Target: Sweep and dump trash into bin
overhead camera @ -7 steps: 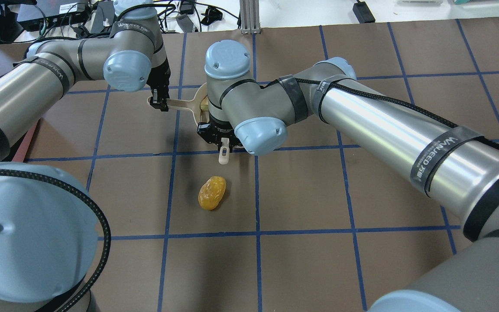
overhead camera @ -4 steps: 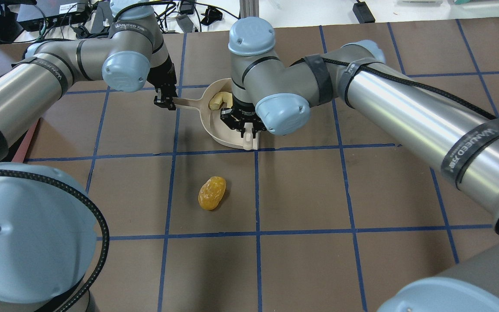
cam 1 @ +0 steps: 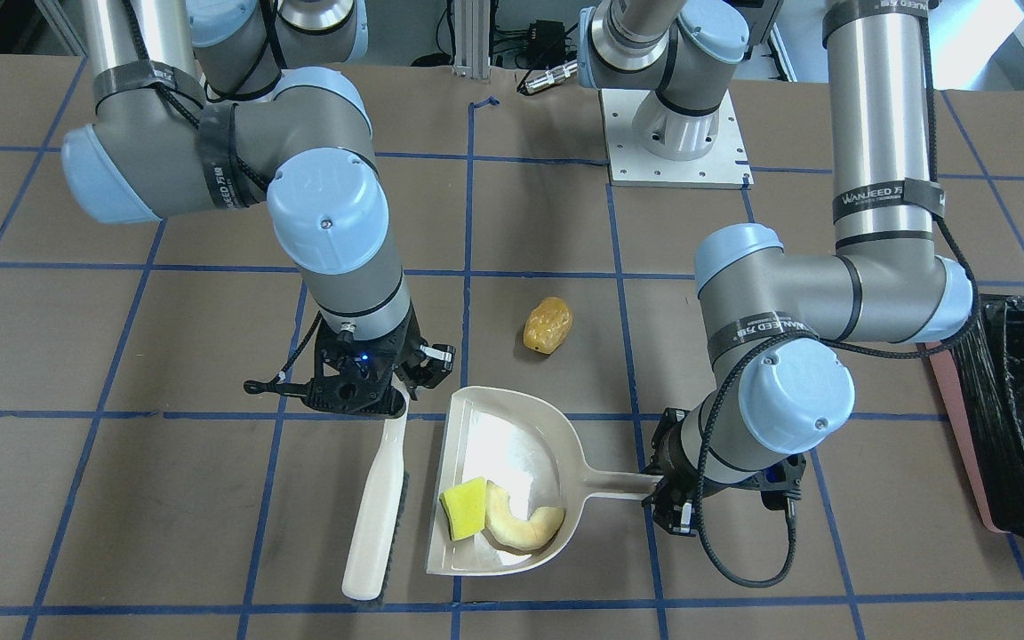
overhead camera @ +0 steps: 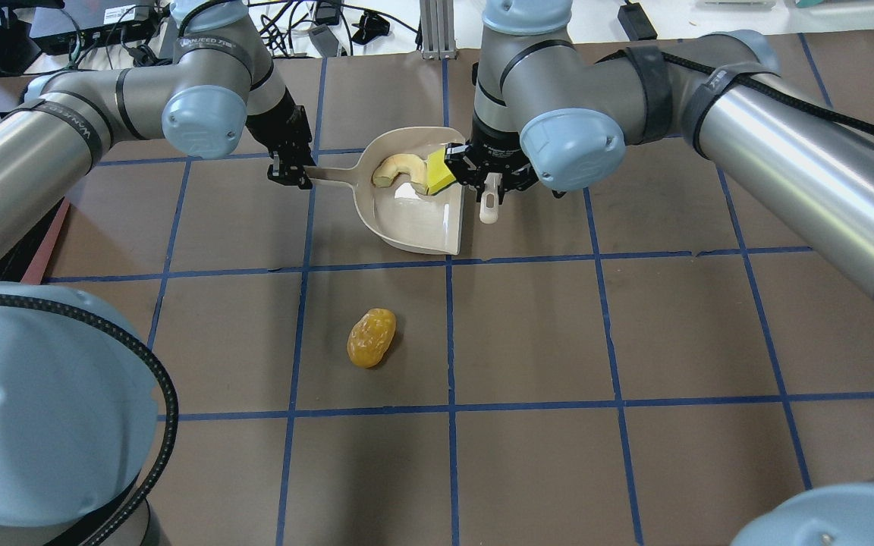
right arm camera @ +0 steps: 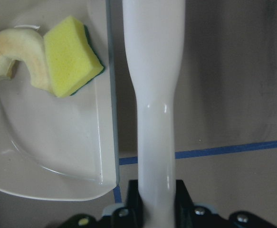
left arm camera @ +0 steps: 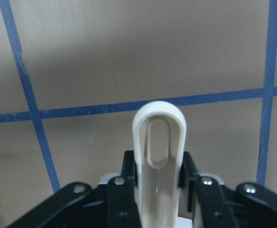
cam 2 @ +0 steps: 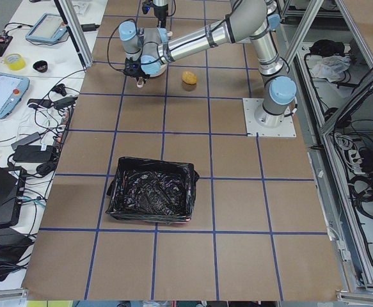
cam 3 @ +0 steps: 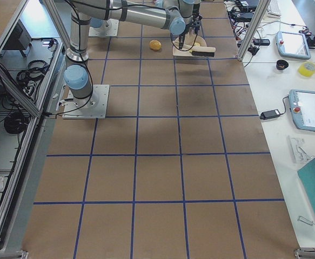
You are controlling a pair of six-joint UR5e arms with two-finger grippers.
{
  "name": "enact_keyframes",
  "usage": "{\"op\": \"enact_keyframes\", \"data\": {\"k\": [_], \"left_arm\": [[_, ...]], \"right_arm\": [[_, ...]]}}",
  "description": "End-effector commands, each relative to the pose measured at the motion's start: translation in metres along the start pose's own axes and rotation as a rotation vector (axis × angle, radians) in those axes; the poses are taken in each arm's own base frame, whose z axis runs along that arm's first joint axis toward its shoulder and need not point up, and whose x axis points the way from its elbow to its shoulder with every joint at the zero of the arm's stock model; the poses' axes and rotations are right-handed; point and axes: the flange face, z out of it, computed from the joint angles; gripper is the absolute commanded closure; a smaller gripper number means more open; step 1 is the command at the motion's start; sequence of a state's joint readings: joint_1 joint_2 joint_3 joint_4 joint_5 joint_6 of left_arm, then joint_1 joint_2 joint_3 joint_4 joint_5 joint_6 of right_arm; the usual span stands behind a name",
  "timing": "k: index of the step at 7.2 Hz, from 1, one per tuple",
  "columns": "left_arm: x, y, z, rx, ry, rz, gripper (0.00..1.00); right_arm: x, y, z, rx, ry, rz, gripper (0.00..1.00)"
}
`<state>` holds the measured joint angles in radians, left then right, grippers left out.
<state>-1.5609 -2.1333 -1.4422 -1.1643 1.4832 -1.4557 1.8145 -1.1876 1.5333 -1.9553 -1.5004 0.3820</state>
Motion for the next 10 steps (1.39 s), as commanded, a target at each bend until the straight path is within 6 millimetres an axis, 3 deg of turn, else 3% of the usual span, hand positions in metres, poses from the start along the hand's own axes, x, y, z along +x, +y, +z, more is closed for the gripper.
{"op": "enact_keyframes", "data": {"k": [1, 3, 5, 6, 7, 8, 10], "left_arm": [[0.001, -0.023, -0.016, -0.034, 0.017, -0.026, 1.00], [-0.012, -0.064, -0.055, -0.036, 0.000, -0.090, 1.00], [-0.045, -0.107, -0.102, -0.053, -0.056, -0.082, 1.00], [-0.059, -0.124, -0.110, -0.053, -0.056, -0.098, 1.00], [-0.074, -0.131, -0.108, -0.042, -0.062, -0.103, 1.00], [-0.096, -0.155, -0.106, 0.003, -0.089, -0.115, 1.00], [-0.139, -0.176, -0.076, 0.029, -0.094, -0.117, 1.00]], "right_arm": [[0.007, -0.002, -0.006, 0.006, -0.002, -0.001, 1.00], [0.003, 0.012, -0.015, -0.029, 0.003, 0.013, 1.00], [-0.005, 0.052, -0.051, -0.043, 0.004, -0.006, 1.00], [-0.007, 0.075, -0.039, -0.070, 0.010, 0.003, 1.00], [-0.022, 0.101, -0.017, -0.096, 0.022, -0.013, 1.00], [-0.045, 0.131, 0.003, -0.116, 0.043, 0.030, 1.00], [-0.075, 0.190, 0.033, -0.167, 0.096, -0.005, 1.00]]}}
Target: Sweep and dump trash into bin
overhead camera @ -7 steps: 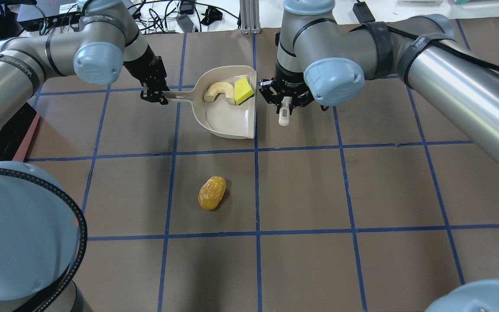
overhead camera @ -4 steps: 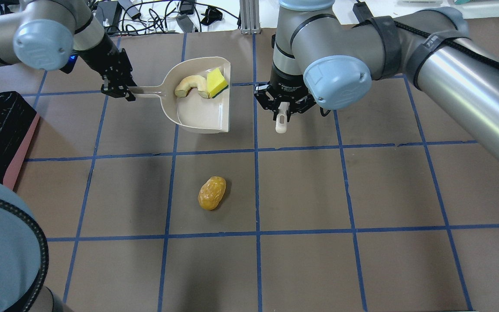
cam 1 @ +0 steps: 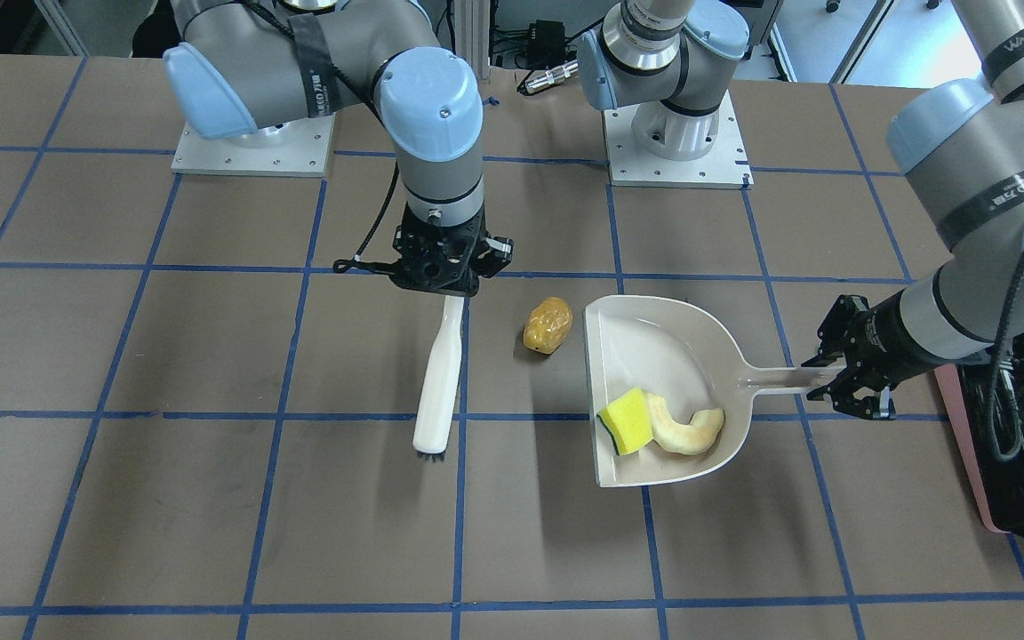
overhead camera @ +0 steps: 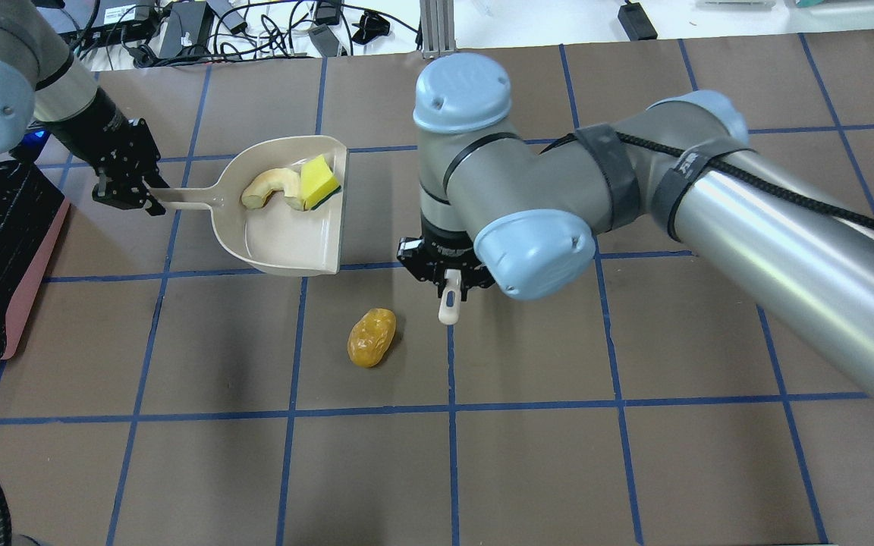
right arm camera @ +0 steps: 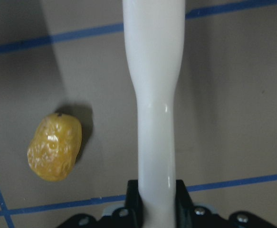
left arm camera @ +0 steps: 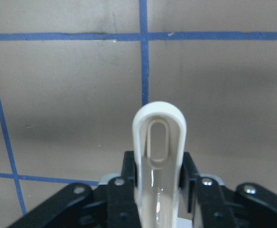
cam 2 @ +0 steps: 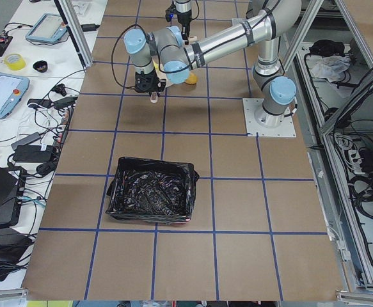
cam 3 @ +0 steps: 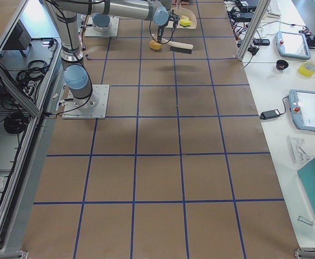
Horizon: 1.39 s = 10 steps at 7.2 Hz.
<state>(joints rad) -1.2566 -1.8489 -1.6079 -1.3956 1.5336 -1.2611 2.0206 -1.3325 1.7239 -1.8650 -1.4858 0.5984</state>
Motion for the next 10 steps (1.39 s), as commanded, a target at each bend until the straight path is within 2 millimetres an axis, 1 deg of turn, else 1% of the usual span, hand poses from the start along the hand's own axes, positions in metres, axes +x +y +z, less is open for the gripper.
{"op": "enact_keyframes", "data": {"k": [1, 2, 3, 4, 5, 6, 7, 8, 9, 10], "left_arm": [[-0.037, -0.015, 0.050, 0.081, 0.054, -0.015, 1.00], [-0.056, -0.012, 0.073, 0.122, 0.097, -0.024, 1.00], [-0.073, -0.013, 0.085, 0.186, 0.101, -0.038, 1.00], [-0.086, -0.011, 0.081, 0.229, 0.097, -0.065, 1.00], [-0.105, -0.007, 0.083, 0.271, 0.079, -0.077, 1.00], [-0.130, 0.001, 0.095, 0.268, 0.060, -0.085, 1.00], [-0.138, 0.011, 0.094, 0.271, 0.071, -0.111, 1.00], [-0.137, 0.039, 0.099, 0.271, 0.075, -0.115, 1.00], [-0.138, 0.077, 0.108, 0.275, 0.068, -0.084, 1.00], [-0.139, 0.098, 0.111, 0.273, 0.075, -0.074, 1.00]], "right_arm": [[-0.022, 0.052, 0.037, -0.039, 0.059, -0.051, 1.00], [-0.023, 0.060, 0.044, -0.054, 0.059, -0.059, 1.00], [-0.023, 0.071, 0.056, -0.071, 0.072, -0.067, 1.00], [-0.028, 0.079, 0.063, -0.055, 0.063, -0.038, 1.00], [-0.033, 0.082, 0.065, -0.033, 0.043, -0.020, 1.00], [-0.033, 0.082, 0.065, -0.030, 0.041, 0.006, 1.00], [-0.034, 0.084, 0.060, -0.022, 0.034, 0.042, 1.00], [-0.043, 0.090, 0.060, -0.049, 0.005, 0.064, 1.00], [-0.052, 0.090, 0.059, -0.056, -0.042, 0.058, 1.00], [-0.059, 0.088, 0.065, -0.040, -0.063, 0.053, 1.00]]}}
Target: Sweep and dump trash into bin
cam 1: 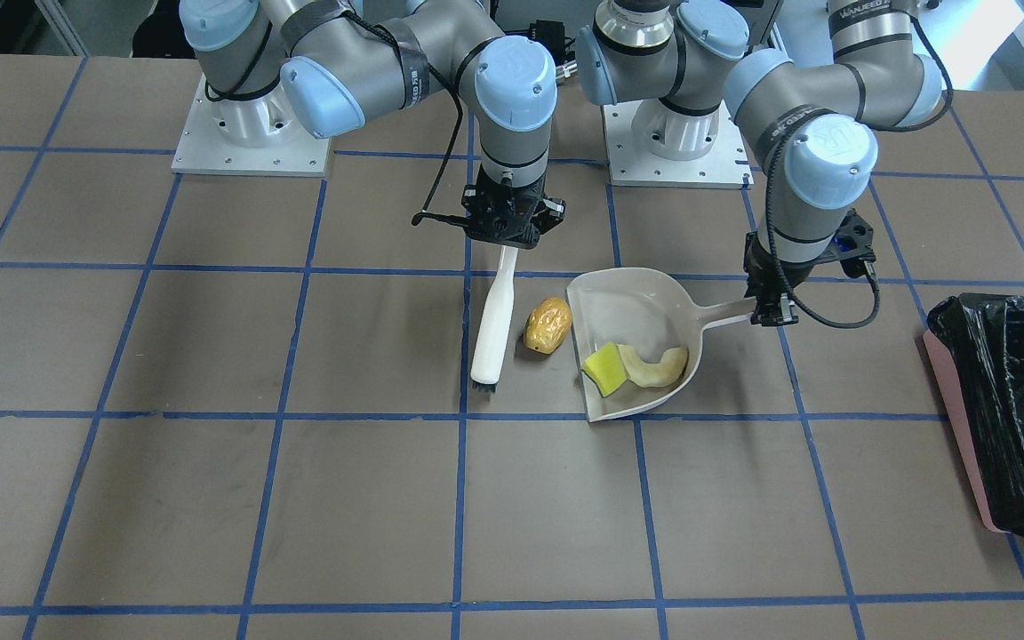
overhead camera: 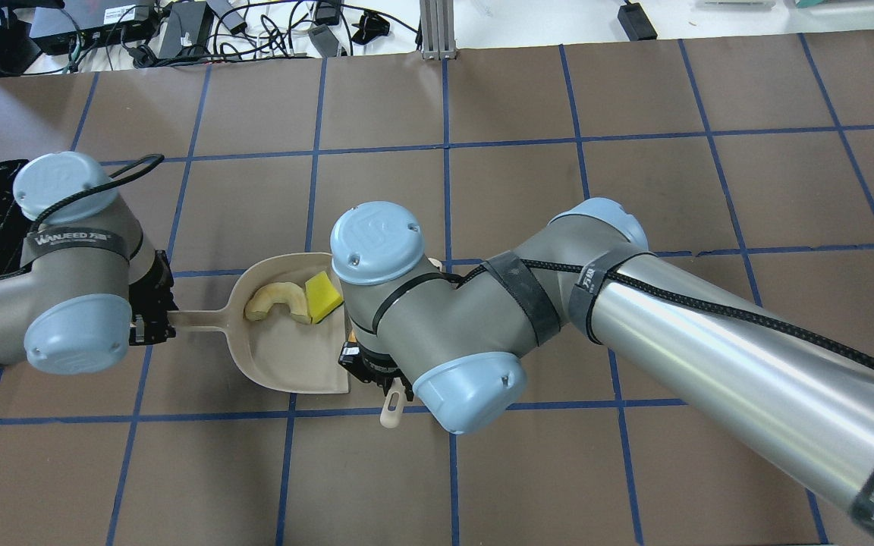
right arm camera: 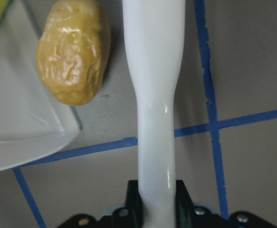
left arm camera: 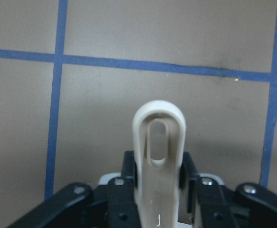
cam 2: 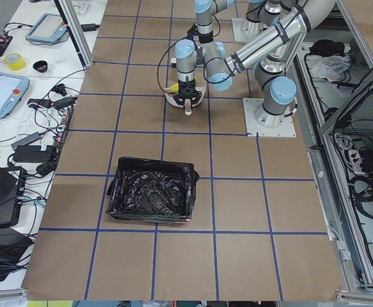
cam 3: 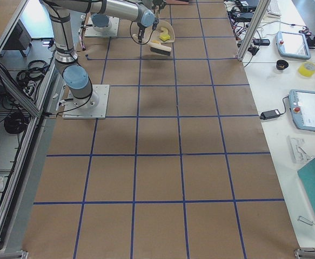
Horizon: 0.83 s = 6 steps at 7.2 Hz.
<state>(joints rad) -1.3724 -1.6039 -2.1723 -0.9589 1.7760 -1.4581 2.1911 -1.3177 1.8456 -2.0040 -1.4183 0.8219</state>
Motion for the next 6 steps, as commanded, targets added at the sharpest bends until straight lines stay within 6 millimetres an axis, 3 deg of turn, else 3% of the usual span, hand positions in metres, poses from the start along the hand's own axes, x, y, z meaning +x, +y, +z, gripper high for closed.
{"op": "enact_keyframes", "data": {"k": [1, 2, 4, 5, 6], "left_arm": [[-0.006, 0.038, -0.005, -0.001, 0.010, 0.006, 1.00], [-0.003, 0.038, -0.007, -0.007, 0.014, 0.005, 1.00], [-0.002, 0.040, -0.004, -0.018, 0.009, 0.014, 1.00], [0.002, 0.045, -0.004, -0.077, 0.018, 0.019, 1.00], [0.019, 0.047, -0.015, -0.139, 0.040, 0.054, 1.00]], "right_arm": [[-0.022, 0.014, 0.017, 0.008, -0.033, -0.026, 1.00], [-0.040, 0.025, 0.019, 0.036, -0.067, -0.028, 1.00], [-0.069, 0.028, 0.004, 0.043, -0.105, 0.012, 1.00], [-0.072, 0.024, 0.000, 0.045, -0.112, 0.001, 1.00], [-0.062, 0.014, -0.003, 0.037, -0.079, -0.004, 1.00]]}}
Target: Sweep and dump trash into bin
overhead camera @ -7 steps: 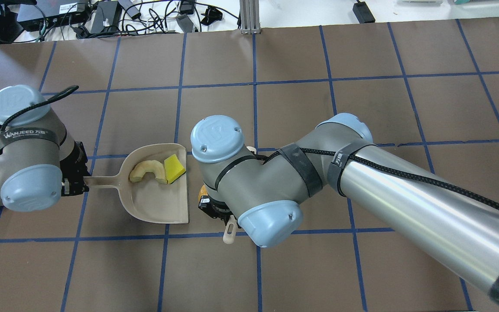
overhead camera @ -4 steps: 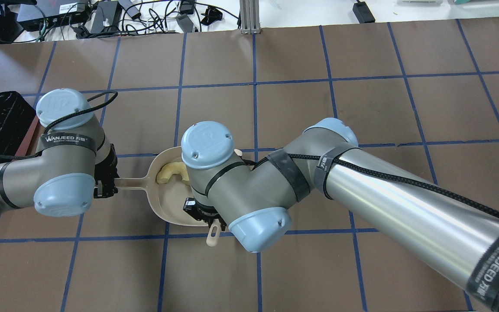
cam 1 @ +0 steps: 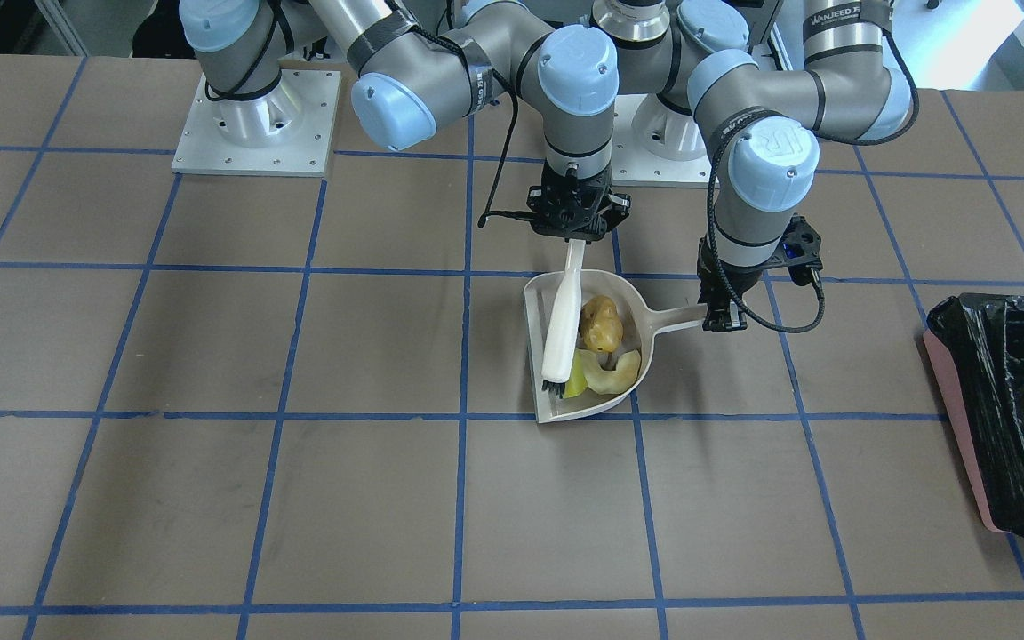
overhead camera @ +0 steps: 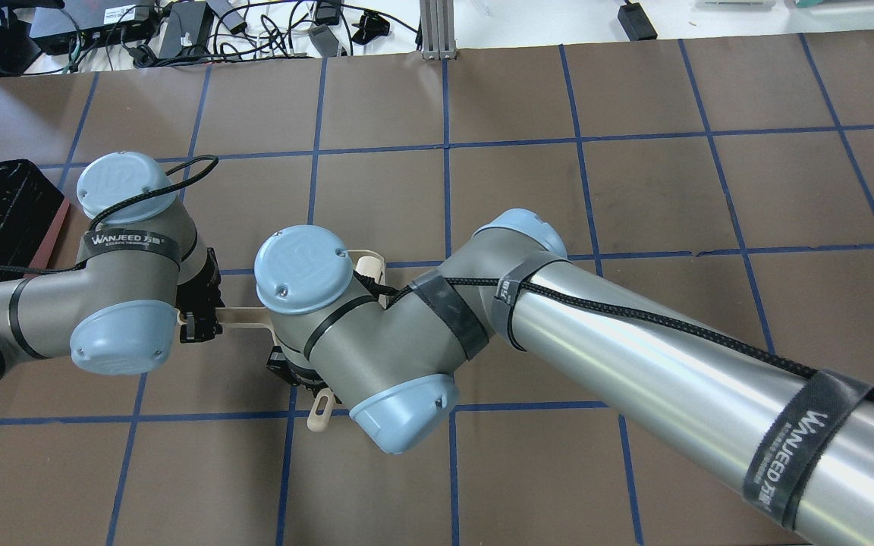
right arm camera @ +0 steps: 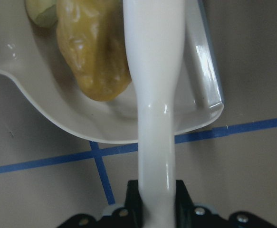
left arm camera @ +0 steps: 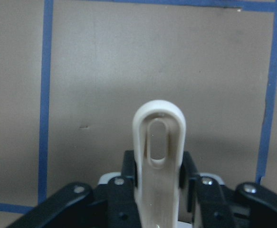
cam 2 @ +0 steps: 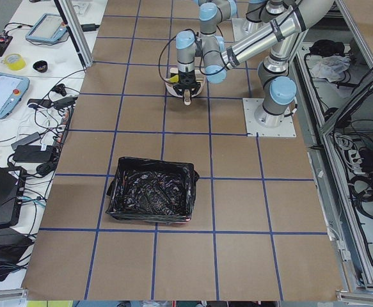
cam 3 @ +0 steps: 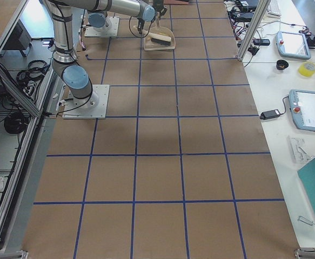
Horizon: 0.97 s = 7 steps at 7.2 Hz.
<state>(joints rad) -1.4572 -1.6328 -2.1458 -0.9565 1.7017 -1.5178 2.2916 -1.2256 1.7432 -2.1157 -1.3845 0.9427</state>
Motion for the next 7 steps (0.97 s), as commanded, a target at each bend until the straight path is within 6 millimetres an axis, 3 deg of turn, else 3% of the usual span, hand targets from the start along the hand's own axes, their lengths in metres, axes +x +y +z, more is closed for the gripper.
{"op": "enact_keyframes", "data": {"k": [1, 3, 7], "left_arm": [[0.038, 0.006, -0.025, -0.136, 0.015, 0.055, 1.00], [0.069, 0.003, -0.053, -0.191, -0.030, 0.056, 1.00], [0.077, 0.008, -0.049, -0.275, -0.031, 0.054, 1.00]], "right_arm": [[0.009, -0.012, -0.009, 0.016, 0.055, -0.015, 1.00], [0.022, -0.009, -0.038, 0.032, 0.113, -0.050, 1.00], [0.047, 0.008, -0.092, 0.107, 0.236, -0.135, 1.00]]}}
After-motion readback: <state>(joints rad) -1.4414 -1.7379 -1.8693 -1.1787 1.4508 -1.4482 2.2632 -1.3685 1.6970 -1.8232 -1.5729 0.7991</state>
